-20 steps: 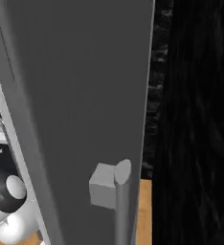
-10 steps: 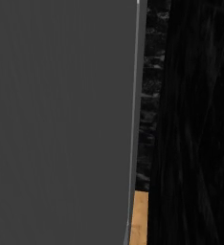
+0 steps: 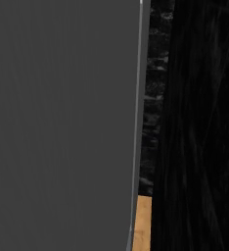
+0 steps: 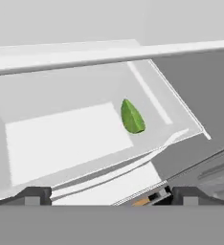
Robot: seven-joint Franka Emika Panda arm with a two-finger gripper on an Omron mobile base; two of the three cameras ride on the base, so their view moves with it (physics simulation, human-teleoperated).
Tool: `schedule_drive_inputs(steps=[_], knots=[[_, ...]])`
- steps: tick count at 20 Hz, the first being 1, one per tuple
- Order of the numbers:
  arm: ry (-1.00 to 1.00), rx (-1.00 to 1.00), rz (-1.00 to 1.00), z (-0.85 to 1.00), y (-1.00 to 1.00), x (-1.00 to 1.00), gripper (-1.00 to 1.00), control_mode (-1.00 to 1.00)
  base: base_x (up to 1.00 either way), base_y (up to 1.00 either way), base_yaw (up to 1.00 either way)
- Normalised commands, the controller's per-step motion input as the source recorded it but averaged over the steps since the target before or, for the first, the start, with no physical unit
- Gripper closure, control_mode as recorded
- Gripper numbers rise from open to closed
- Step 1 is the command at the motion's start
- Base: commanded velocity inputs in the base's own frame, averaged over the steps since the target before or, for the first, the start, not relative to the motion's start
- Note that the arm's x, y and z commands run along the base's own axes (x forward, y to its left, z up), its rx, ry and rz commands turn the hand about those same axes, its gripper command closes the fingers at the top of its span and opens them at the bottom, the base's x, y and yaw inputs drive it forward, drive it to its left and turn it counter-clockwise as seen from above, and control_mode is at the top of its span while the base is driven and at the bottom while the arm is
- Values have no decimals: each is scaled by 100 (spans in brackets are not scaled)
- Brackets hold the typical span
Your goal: Place one lemon wedge and one steak in each tupperware on the nearby counter, to pack two identical lunches.
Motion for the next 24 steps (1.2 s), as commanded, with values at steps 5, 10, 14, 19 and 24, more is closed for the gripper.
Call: schedule_drive_inputs(steps=[5,10,14,19,24], knots=[[3,0,28,100,-40,63,-100,-100,0,0,0],[37,0,-1,50,6,84,-100,-100,0,0,0],[-10,0,6,3,-10,2,-100,-100,0,0,0],[-17,8,48,-19,-74,4,-100,-100,0,0,0],[-12,2,24,0,-15,61,-100,-100,0,0,0]])
